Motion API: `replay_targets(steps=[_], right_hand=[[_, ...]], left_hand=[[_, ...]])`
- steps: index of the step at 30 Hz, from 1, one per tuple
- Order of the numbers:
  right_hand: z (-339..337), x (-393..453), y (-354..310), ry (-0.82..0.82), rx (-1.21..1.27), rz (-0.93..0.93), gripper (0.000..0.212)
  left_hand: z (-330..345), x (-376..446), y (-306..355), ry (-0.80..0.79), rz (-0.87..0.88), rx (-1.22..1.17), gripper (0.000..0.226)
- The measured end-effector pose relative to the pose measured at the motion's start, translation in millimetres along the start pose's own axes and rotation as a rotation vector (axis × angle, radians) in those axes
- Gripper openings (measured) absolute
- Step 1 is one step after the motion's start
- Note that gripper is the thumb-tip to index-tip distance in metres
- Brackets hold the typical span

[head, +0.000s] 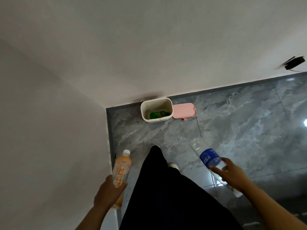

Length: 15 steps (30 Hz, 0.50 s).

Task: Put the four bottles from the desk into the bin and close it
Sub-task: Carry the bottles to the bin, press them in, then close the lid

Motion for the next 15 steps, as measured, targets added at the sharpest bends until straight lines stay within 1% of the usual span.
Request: replay_targets(steps=[4, 8, 10, 12, 15], right_hand=[[9.0, 31.0, -55.0, -0.008, -0.016, -0.029, 0.065], [25.8, 79.7, -100.1, -0.035, -0.021, -0.069, 0.066], [36.9, 111.5, -115.0, -0.056, -0.028, -0.096, 0.067], [51.8, 145.6, -124.8, -0.092, -0.054, -0.131, 0.070], [77.3, 214.6, -129.6, -0.115, -0.113, -0.179, 0.074]], left_hand=[[-10.9, 61.3, 67.5, 0.039, 0.108, 0.078, 0.061], [0.2, 131.9, 138.8, 0.047, 0.235, 0.222, 0.071], [13.3, 171.5, 174.2, 0.069, 0.302, 0.304, 0.076], [32.5, 212.1, 210.1, 0.073, 0.408, 0.407, 0.080], [69.8, 282.5, 259.2, 0.117, 0.536, 0.544, 0.081]])
Point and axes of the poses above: each hand's wrist, its own x-axis towards the middle knuckle, its own z-axis out of the palm, y = z × x, the point moved 9 cm from there along x, towards the middle knuckle, and after that the axes turned 11 degrees about y, right-handed, at the moved point
